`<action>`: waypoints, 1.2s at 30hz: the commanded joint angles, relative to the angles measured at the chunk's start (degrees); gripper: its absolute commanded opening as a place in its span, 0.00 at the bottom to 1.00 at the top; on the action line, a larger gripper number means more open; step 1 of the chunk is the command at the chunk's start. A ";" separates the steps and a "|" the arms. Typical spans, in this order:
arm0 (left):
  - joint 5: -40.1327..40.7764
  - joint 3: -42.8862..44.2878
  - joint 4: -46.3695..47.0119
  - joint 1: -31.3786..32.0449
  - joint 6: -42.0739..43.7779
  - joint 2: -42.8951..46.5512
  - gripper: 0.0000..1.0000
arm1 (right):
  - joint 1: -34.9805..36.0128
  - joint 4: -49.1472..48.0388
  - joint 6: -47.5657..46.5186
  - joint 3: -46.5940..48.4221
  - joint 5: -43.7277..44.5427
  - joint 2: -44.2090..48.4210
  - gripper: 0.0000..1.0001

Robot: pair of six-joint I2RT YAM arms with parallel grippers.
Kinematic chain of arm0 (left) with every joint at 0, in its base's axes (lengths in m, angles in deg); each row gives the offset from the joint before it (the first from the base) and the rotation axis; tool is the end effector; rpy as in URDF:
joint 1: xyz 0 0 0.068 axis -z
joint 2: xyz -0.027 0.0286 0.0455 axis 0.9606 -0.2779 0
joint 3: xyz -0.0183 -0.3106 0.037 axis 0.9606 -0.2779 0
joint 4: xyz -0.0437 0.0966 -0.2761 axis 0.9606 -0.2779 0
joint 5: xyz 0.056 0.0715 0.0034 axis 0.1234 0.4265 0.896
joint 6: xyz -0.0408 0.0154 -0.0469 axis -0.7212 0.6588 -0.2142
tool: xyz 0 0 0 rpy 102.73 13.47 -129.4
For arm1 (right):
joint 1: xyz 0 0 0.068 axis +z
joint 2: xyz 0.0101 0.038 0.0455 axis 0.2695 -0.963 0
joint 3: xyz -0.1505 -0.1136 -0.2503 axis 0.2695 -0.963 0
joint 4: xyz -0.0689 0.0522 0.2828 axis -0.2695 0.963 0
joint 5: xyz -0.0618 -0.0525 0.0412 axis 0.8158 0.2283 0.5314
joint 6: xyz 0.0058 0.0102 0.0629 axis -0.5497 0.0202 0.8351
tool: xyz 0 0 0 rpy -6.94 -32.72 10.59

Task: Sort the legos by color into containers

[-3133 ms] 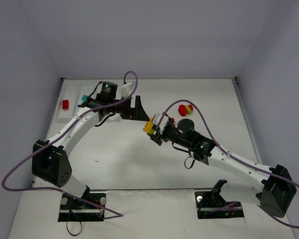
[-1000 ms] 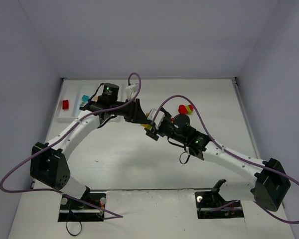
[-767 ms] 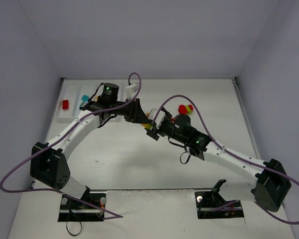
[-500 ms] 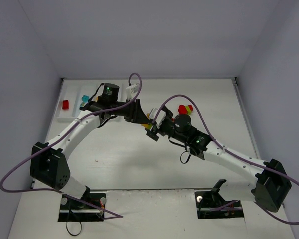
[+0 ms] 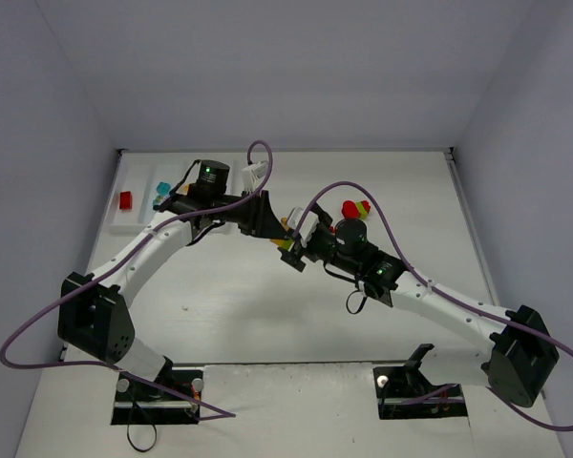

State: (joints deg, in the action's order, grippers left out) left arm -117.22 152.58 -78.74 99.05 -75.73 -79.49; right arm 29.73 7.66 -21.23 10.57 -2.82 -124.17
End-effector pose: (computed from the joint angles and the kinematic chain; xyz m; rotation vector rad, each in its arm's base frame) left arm 0.3217 -0.1967 0.3615 0.6700 2.1195 -1.5189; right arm 0.2130 0.2309 0.3358 -1.0481 1.1734 0.4415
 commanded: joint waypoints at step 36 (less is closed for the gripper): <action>-1.67 2.00 3.16 0.39 -0.48 0.65 0.00 | -1.15 -6.50 2.78 0.62 -3.00 -0.14 0.76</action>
State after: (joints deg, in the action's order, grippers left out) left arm -116.77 152.58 -79.20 99.05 -75.86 -79.64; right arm 29.01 6.87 -18.92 9.91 -4.99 -124.24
